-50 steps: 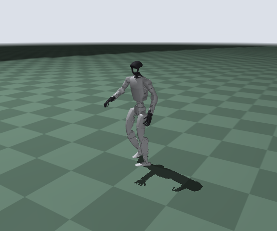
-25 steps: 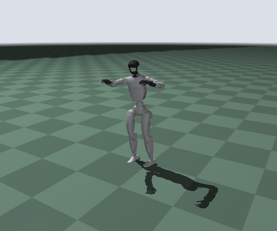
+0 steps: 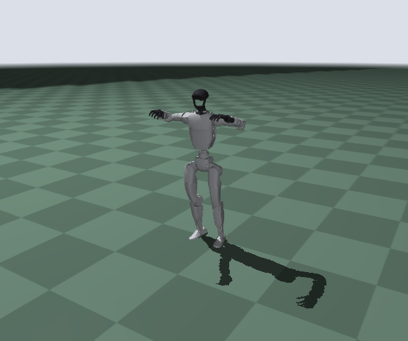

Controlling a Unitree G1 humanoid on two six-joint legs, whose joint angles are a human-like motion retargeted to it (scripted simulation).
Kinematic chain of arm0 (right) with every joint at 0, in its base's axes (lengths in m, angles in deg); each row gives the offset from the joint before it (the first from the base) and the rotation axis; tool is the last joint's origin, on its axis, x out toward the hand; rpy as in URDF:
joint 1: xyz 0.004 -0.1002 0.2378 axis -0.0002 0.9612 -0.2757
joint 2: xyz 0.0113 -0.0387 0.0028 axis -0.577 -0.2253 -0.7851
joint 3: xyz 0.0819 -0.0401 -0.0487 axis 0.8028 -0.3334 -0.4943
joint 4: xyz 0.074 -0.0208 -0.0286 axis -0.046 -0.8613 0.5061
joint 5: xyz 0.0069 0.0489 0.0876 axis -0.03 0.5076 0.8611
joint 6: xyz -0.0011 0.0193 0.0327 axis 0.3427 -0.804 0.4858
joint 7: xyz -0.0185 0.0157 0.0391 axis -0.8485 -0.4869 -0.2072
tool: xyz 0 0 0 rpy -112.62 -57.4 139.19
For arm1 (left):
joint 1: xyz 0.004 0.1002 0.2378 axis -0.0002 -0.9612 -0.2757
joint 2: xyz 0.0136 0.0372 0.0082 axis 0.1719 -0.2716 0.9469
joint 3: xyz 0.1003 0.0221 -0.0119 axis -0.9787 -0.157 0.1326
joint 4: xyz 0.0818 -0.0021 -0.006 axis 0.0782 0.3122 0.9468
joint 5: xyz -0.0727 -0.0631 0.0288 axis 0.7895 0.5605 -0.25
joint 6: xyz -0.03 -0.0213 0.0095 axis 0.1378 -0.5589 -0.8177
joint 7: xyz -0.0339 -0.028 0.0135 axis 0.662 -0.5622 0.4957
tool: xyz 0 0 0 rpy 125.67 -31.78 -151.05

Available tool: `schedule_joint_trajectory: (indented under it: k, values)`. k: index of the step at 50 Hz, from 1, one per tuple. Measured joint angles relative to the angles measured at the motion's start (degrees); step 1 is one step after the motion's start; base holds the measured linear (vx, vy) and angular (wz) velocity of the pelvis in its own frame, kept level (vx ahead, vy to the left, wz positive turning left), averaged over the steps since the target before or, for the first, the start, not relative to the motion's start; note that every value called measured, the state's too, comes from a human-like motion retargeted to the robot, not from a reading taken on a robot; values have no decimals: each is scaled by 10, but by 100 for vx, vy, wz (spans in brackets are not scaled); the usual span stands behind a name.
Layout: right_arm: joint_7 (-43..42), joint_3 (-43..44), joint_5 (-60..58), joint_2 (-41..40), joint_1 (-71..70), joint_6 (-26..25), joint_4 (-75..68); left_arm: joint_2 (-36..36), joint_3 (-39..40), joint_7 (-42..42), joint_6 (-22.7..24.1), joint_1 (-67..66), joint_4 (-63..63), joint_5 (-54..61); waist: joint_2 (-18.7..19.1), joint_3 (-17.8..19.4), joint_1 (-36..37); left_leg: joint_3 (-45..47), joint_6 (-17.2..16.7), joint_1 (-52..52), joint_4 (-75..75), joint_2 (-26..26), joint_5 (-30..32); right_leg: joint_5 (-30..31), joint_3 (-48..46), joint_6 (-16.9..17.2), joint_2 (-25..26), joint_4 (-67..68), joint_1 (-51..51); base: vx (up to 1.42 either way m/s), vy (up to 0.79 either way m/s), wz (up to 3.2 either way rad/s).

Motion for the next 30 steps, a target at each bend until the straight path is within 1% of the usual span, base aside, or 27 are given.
schedule_joint_trajectory:
  k: [2,4,10,30]
  values:
    - [7,14,4,1,4,0,-2,6,12,2,1,-4,-1,-9,-4,8,9,9,2,-1,2,5,-6,-13,4,0,-1,33,-20,1,-1,-13]
    - [-3,25,-13,2,14,3,-1,4,16,-2,3,-12,-4,-10,-3,6,0,1,4,4,-3,-2,-2,-4,0,0,-2,7,-1,6,6,22]
    - [-14,47,-26,4,26,5,-2,16,24,-11,7,-16,-3,-15,-5,10,-2,0,5,12,-8,-1,-2,-4,-2,0,-1,4,6,0,0,0]
    - [1,52,-10,3,45,7,-2,26,3,9,8,-9,-4,4,-1,-4,-10,-3,6,15,-3,-5,-10,-9,-5,0,-5,2,14,0,0,0]
